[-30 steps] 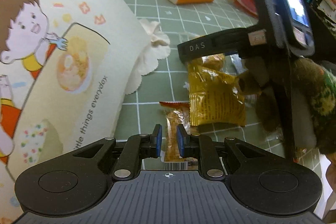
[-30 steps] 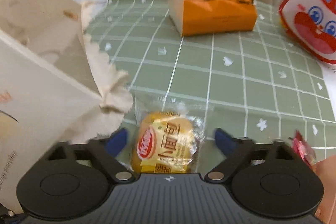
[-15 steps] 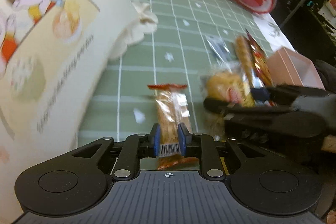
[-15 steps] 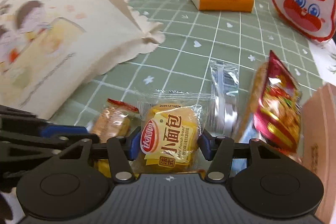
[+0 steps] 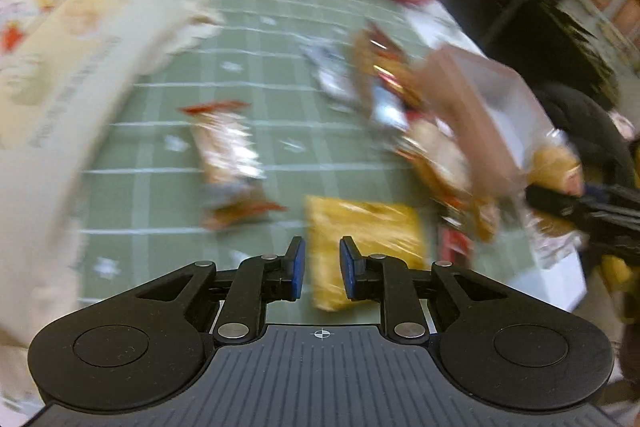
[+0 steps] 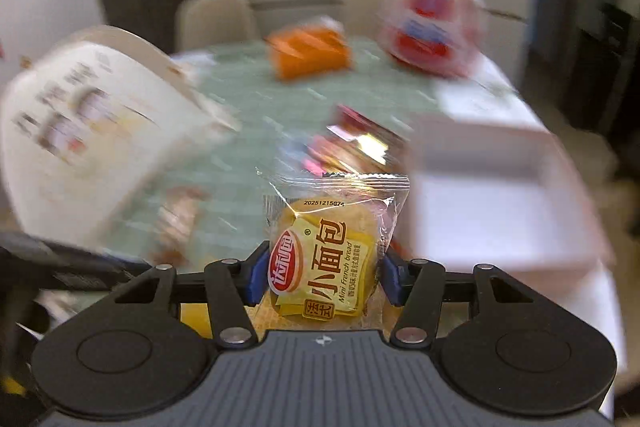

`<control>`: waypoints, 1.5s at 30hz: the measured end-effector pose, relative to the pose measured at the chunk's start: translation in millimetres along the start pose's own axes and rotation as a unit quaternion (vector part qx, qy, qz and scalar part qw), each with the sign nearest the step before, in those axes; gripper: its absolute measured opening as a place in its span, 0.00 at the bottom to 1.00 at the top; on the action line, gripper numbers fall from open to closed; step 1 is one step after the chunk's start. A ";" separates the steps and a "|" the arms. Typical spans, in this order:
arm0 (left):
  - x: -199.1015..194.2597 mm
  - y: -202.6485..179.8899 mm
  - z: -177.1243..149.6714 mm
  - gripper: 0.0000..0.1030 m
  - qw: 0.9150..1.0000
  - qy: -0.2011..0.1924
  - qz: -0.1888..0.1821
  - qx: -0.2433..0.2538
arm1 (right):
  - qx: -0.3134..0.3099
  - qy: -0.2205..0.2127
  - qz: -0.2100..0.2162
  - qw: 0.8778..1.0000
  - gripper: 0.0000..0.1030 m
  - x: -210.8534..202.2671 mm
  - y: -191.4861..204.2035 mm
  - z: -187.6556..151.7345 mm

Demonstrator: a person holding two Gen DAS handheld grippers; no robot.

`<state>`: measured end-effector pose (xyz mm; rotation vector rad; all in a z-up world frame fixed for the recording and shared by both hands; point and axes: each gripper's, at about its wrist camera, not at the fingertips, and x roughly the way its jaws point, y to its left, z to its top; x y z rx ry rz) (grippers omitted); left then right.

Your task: Organize snacks

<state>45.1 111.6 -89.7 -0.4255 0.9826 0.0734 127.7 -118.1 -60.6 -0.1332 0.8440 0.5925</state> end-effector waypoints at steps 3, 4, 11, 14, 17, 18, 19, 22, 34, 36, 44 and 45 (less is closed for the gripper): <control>5.0 -18.7 -10.4 0.22 1.000 0.017 -0.018 0.010 | 0.043 0.045 -0.046 0.997 0.53 8.3 -38.5 -23.3; 5.4 -22.2 -13.6 0.22 0.999 0.022 -0.022 0.014 | 0.054 0.052 -0.055 0.996 0.53 14.6 -49.4 -26.5; -5.9 -16.9 -29.4 0.22 0.999 0.033 0.009 0.018 | 0.061 0.049 -0.043 0.996 0.53 72.9 -61.4 -5.4; -6.0 -8.8 -25.2 0.22 0.999 0.030 0.022 0.007 | 0.063 0.049 -0.032 0.996 0.53 83.0 -55.7 -1.0; -3.1 0.0 -18.8 0.22 0.999 0.023 0.025 -0.024 | 0.079 0.057 -0.017 0.995 0.53 78.0 -60.9 -8.7; -2.8 1.4 -17.1 0.22 0.999 0.017 0.023 -0.031 | 0.087 0.063 -0.021 0.994 0.53 74.4 -65.1 -15.1; -2.0 0.5 -14.3 0.22 0.999 0.011 0.019 -0.032 | 0.096 0.069 -0.030 0.993 0.53 72.8 -72.4 -21.5; 5.5 -17.2 -6.6 0.22 1.000 0.017 -0.015 -0.010 | 0.122 0.085 -0.063 0.987 0.58 60.9 -95.4 -43.6; 79.9 -113.6 9.2 0.22 0.993 -0.013 0.033 0.110 | 0.178 0.063 -0.073 0.979 0.86 25.3 -99.4 -90.4; 90.0 -120.1 8.9 0.29 0.990 -0.005 0.052 0.133 | 0.177 0.058 -0.079 0.979 0.87 20.7 -94.5 -97.3; 91.0 -142.7 -5.7 0.35 0.972 -0.009 0.060 0.226 | 0.107 0.064 -0.107 0.986 1.00 21.6 -77.6 -111.5; 88.8 -142.8 -6.7 0.35 0.973 -0.004 0.050 0.224 | 0.092 0.062 -0.114 0.987 1.00 22.6 -73.3 -113.9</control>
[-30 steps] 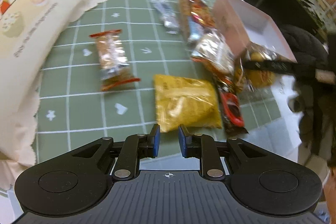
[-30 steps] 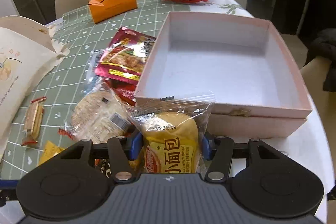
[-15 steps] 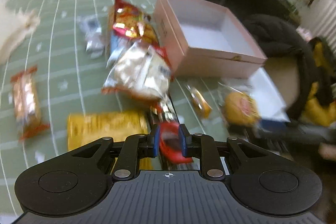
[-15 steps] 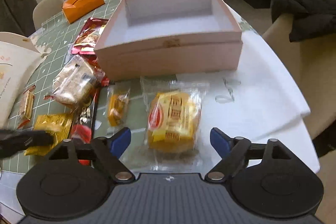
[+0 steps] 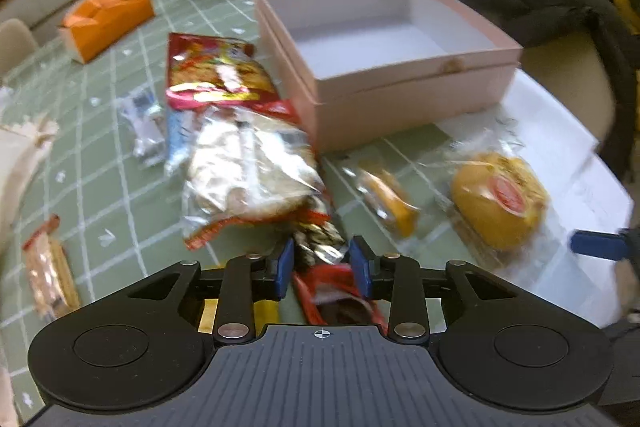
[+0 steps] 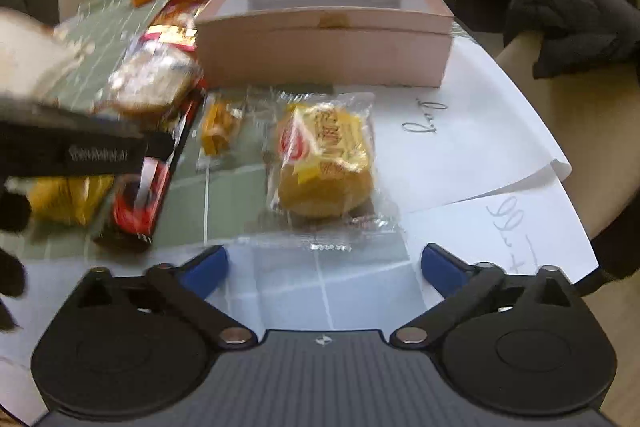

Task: Organize snacks
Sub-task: 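Grasp the Dove chocolate bar with the left tool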

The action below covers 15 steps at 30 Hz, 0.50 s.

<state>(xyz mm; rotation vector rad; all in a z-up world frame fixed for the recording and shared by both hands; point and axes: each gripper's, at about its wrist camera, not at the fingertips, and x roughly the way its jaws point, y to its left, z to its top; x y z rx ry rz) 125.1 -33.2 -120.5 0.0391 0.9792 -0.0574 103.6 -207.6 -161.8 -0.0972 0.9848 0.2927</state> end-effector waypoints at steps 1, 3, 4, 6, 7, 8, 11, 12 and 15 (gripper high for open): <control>-3.2 -1.0 -1.5 0.35 1.000 -0.002 -0.005 0.002 | 0.001 -0.007 -0.002 1.000 1.00 -1.3 0.5 -3.0; -5.8 -5.7 -3.6 0.35 1.000 -0.003 -0.003 0.014 | 0.010 -0.020 -0.007 1.000 1.00 -2.7 1.1 -6.9; -4.5 -8.1 -5.0 0.35 1.000 0.000 0.004 0.025 | 0.013 -0.029 -0.011 0.999 1.00 -3.3 1.9 -8.8; -2.0 -17.8 -8.0 0.43 0.998 -0.002 0.027 0.050 | 0.020 -0.047 -0.018 0.999 1.00 -4.2 3.8 -14.4; -1.4 -18.1 -8.9 0.44 0.998 -0.002 0.030 0.057 | 0.019 -0.052 -0.019 0.998 1.00 -4.6 4.4 -15.9; -1.0 -18.7 -9.9 0.46 0.997 -0.004 0.032 0.064 | 0.020 -0.053 -0.018 0.998 1.00 -4.2 3.7 -15.8; -5.3 -14.6 -14.5 0.48 0.997 -0.002 0.035 0.065 | 0.002 -0.048 -0.004 0.999 1.00 -7.3 2.8 -17.8; -6.6 -10.3 -16.4 0.48 0.997 0.002 0.039 0.061 | -0.003 -0.047 0.000 0.999 1.00 -8.3 2.9 -18.7; -8.2 3.2 -19.0 0.49 0.999 0.013 0.030 0.029 | -0.009 -0.045 0.005 0.999 0.98 -13.1 3.6 -23.2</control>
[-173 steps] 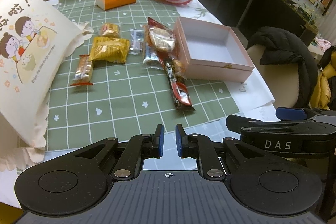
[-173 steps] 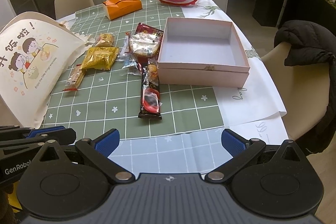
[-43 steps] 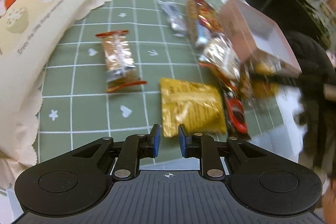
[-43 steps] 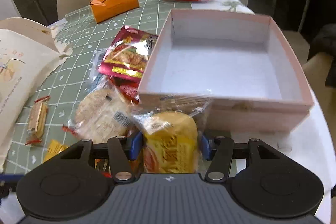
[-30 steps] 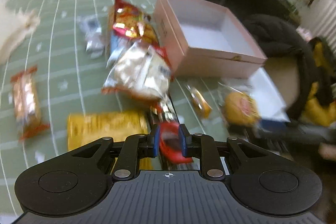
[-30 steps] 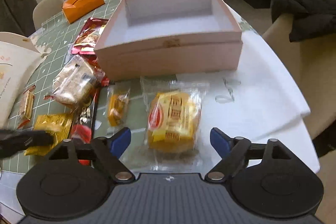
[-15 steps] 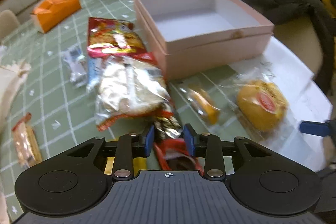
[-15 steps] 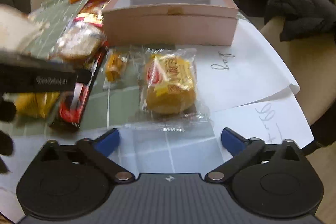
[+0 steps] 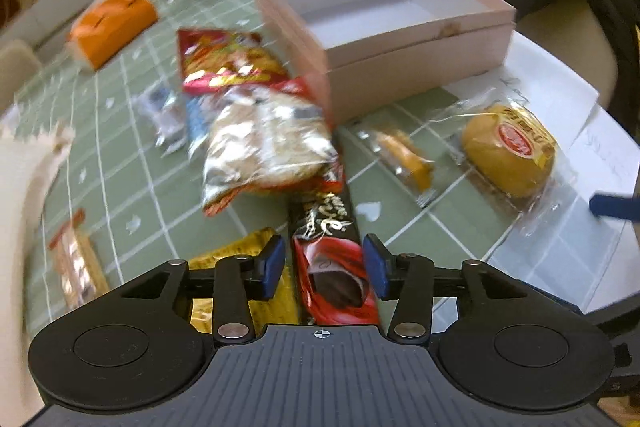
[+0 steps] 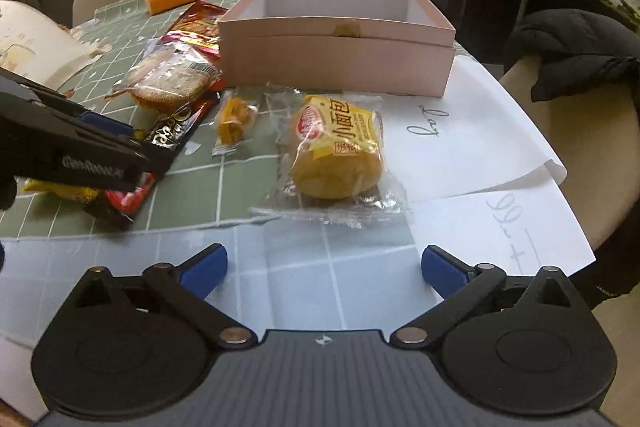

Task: Organize snacks
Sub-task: 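Grasp the Dove chocolate bar with the left tool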

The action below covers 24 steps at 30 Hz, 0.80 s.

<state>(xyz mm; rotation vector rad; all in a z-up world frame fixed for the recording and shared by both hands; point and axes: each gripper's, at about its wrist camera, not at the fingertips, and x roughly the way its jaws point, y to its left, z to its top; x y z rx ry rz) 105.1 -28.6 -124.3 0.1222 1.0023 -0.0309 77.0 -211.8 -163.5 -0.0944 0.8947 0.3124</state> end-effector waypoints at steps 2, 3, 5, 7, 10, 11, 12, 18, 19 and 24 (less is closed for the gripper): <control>4.9 8.2 0.4 0.48 0.999 0.015 -0.025 -0.032 | 0.003 -0.007 0.000 1.000 0.95 -4.8 1.5 -4.1; 5.8 10.0 3.0 0.47 0.999 0.015 -0.025 -0.042 | 0.003 -0.012 -0.005 1.000 0.95 -7.2 2.6 -5.8; 8.8 10.4 7.7 0.48 0.999 0.012 -0.027 -0.045 | 0.000 -0.029 -0.017 0.999 0.95 -12.5 4.9 -8.3; 13.8 10.0 13.5 0.49 0.999 0.002 -0.025 -0.043 | -0.005 -0.054 -0.036 0.998 0.95 -19.9 6.7 -9.4; 17.1 10.9 17.4 0.46 0.999 -0.005 -0.024 -0.042 | -0.005 -0.053 -0.049 0.997 0.95 -22.8 6.2 -6.5; 15.9 11.1 15.6 0.44 0.999 -0.005 -0.024 -0.038 | -0.008 -0.048 -0.042 0.998 0.95 -22.8 4.6 -4.8; 14.3 11.4 14.1 0.44 0.999 -0.003 -0.029 -0.036 | -0.019 -0.048 -0.032 0.998 0.95 -23.7 2.7 -3.0; -14.1 7.2 -23.8 0.43 0.998 0.017 -0.058 -0.035 | 0.004 -0.080 -0.012 0.997 0.70 -39.7 -17.3 29.8; -18.6 7.5 -29.8 0.43 0.997 0.022 -0.065 -0.038 | 0.012 -0.082 0.002 0.997 0.58 -40.8 -19.1 37.5; -32.3 15.9 -49.5 0.43 0.993 0.040 -0.085 -0.068 | -0.013 -0.053 0.059 0.997 0.45 -19.1 3.2 68.2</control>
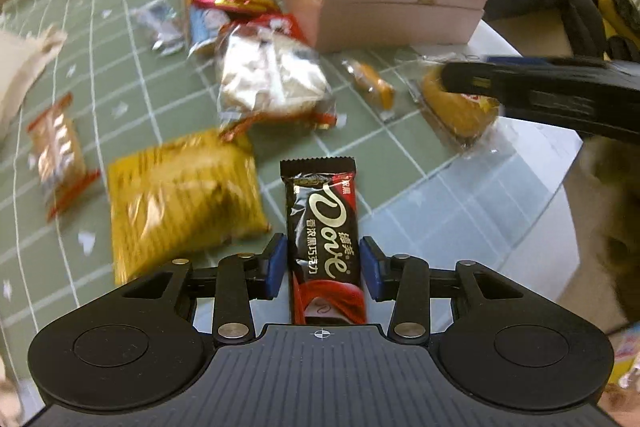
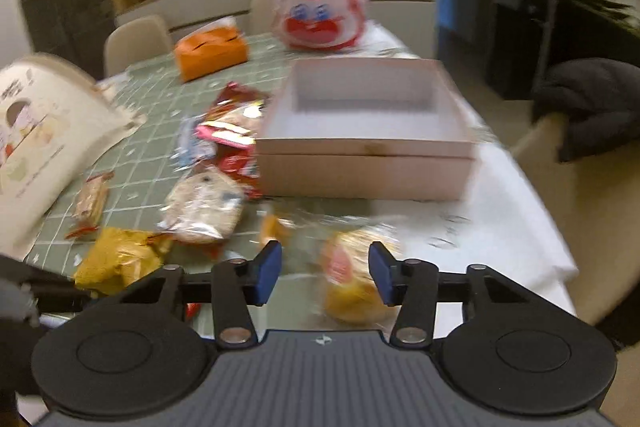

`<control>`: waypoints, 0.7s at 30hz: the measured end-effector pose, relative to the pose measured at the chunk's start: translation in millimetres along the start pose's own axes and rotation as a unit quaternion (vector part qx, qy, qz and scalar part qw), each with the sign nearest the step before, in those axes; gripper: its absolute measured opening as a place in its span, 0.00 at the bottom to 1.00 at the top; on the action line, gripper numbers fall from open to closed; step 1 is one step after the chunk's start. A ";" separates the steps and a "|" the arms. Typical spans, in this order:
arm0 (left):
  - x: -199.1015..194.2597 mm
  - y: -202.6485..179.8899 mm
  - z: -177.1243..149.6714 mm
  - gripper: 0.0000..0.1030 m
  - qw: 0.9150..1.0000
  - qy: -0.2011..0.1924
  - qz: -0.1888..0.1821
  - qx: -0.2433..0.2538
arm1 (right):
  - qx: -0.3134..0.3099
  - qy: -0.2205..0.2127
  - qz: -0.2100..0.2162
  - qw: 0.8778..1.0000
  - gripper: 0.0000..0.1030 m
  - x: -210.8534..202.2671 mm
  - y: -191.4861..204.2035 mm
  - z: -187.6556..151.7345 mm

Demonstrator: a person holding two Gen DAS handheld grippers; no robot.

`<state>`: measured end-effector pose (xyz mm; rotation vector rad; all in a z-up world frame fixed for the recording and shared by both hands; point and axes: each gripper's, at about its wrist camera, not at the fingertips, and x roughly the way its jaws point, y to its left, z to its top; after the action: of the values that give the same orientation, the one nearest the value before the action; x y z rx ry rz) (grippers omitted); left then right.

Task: Organize snacks
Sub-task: 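Grasp the Dove chocolate bar with the left tool, then grasp the small orange snack packet with the right tool while the left tool lifts the Dove bar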

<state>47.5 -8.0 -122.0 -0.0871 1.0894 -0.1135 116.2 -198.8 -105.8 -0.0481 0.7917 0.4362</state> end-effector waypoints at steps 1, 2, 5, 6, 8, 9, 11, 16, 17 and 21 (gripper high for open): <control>-1.8 1.0 -2.5 0.43 1.000 0.001 -0.002 -0.007 | -0.014 0.004 0.004 1.000 0.45 8.3 7.8 3.3; -2.7 2.0 -3.6 0.43 1.000 0.001 -0.003 -0.013 | -0.028 0.007 0.007 1.000 0.45 16.4 16.1 6.7; -2.9 0.6 -3.2 0.43 1.000 0.007 0.004 -0.017 | -0.040 0.020 0.011 0.999 0.45 44.3 34.6 17.8; -2.4 -0.9 -2.0 0.43 1.000 0.011 0.008 -0.014 | -0.041 0.028 0.010 0.999 0.45 54.4 37.9 20.4; -1.6 -1.8 -0.4 0.43 1.000 0.014 0.011 -0.011 | -0.046 0.050 0.005 0.998 0.41 71.5 43.1 23.8; -1.1 -2.0 -1.6 0.43 1.000 0.014 0.010 -0.011 | -0.049 0.065 0.009 0.997 0.29 76.3 45.3 23.2; -1.3 0.1 -2.3 0.43 1.000 0.012 0.007 -0.015 | -0.050 0.084 0.023 0.995 0.24 76.1 49.2 20.6; -0.7 1.5 -1.0 0.44 1.000 0.012 0.006 -0.023 | -0.058 0.100 0.031 0.993 0.24 46.4 47.9 -5.1; -0.6 1.2 -1.1 0.44 1.000 0.012 0.006 -0.021 | -0.054 0.104 0.029 0.993 0.24 40.7 45.1 -11.2; -1.1 0.5 -2.0 0.44 1.000 0.012 0.006 -0.016 | -0.034 0.122 0.016 0.992 0.24 21.6 32.9 -32.1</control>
<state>45.3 -7.4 -122.0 -0.1075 1.1148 -0.0867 94.8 -167.5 -139.7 -0.1551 1.0180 0.4939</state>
